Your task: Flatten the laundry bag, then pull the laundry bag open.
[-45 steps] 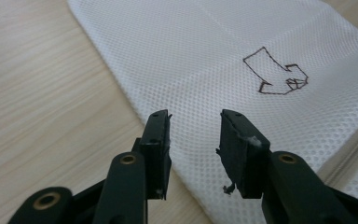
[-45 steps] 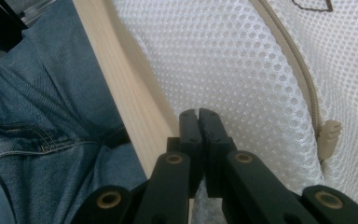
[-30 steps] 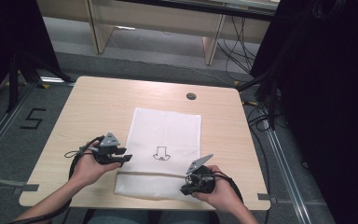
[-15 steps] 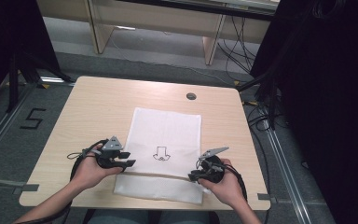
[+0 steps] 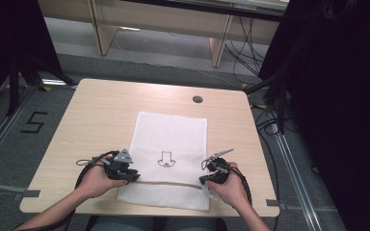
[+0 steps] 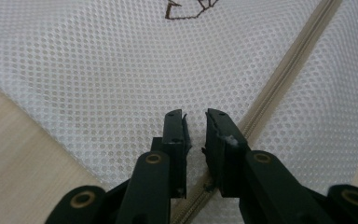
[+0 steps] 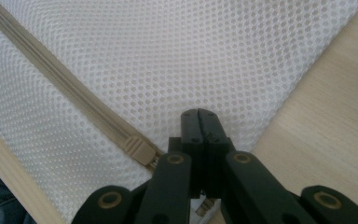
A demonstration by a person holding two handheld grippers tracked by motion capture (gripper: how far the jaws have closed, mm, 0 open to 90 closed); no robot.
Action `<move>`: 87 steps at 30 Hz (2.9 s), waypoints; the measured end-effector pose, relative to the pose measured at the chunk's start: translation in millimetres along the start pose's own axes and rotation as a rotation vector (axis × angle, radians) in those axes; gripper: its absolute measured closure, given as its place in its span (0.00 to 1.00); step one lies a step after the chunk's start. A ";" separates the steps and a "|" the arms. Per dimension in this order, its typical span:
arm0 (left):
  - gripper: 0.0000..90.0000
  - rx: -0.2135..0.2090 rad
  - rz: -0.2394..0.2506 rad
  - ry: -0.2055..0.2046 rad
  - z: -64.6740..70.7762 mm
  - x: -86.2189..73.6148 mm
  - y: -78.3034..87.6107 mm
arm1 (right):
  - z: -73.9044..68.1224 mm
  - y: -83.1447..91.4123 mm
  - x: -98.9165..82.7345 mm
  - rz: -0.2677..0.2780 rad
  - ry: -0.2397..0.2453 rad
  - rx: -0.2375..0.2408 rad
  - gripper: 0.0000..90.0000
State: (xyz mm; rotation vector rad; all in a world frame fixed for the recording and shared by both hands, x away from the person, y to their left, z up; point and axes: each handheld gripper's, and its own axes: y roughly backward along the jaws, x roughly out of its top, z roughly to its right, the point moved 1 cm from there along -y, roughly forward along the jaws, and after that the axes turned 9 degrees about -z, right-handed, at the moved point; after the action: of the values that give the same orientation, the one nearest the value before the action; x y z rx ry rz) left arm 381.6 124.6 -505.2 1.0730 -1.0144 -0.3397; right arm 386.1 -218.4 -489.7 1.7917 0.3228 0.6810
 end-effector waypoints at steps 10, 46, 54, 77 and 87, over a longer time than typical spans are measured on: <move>0.87 -0.002 -0.096 -0.049 -0.6 -4.9 1.7 | -2.3 -5.6 0.1 -0.010 0.011 -0.011 0.98; 0.55 -0.050 0.186 0.137 -9.9 -1.0 6.9 | 3.3 22.4 -10.3 0.157 0.032 -0.092 0.91; 0.57 -0.034 0.185 0.098 -5.6 1.6 5.6 | 1.5 16.7 -9.8 0.080 0.022 -0.054 0.91; 0.65 -0.015 0.189 0.041 -0.3 7.5 1.7 | -13.3 3.9 -7.7 -0.051 -0.032 -0.019 1.00; 0.61 -0.015 0.206 0.003 5.7 13.8 1.5 | -11.8 -1.1 -5.2 -0.076 0.003 -0.024 1.00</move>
State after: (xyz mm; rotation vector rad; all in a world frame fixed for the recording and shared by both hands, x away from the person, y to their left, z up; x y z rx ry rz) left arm 383.9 112.9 -496.2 0.9459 -1.1068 -0.1781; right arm 375.1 -211.7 -489.9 1.7469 0.3812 0.6317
